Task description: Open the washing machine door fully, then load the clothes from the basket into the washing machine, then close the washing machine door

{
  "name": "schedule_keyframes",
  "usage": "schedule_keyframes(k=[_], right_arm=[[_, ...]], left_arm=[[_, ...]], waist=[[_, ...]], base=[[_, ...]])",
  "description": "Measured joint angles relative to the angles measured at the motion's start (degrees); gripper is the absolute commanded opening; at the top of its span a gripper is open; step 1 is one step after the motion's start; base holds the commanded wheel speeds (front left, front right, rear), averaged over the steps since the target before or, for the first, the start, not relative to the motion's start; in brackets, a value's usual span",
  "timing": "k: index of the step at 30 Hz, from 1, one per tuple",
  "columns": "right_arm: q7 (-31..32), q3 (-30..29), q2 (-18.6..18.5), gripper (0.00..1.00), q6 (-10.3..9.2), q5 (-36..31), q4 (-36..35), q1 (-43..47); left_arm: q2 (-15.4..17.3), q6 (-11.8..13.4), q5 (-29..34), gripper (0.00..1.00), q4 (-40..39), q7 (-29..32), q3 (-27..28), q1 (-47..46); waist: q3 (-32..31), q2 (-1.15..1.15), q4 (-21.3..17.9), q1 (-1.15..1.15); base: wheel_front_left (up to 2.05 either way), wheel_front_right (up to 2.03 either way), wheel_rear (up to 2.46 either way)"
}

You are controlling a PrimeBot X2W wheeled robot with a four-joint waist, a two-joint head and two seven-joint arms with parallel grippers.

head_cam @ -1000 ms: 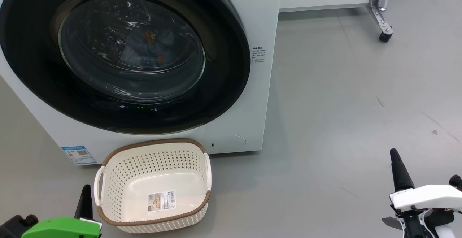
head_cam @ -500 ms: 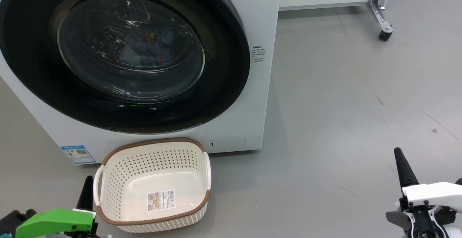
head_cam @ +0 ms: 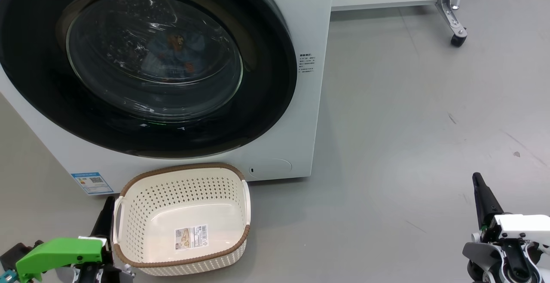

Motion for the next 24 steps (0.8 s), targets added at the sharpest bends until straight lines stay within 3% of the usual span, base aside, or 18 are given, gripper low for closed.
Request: schedule_keyframes(k=[8,24], right_arm=[[1.16,-1.07,0.54,0.0,0.44,6.42,0.89,-1.03],[1.42,-1.32,0.62,0.0,0.48,6.6,1.43,-1.75]], left_arm=[[0.0,-0.42,-5.44,0.0,0.74,1.51,0.08,-1.44],[0.0,-0.43,-5.91,0.0,0.74,1.51,0.07,-1.76]], waist=[[0.11,0.0,-0.05,0.0],[0.1,0.0,-0.06,0.0]], base=[[0.0,0.0,0.0],[0.0,0.0,0.0]])
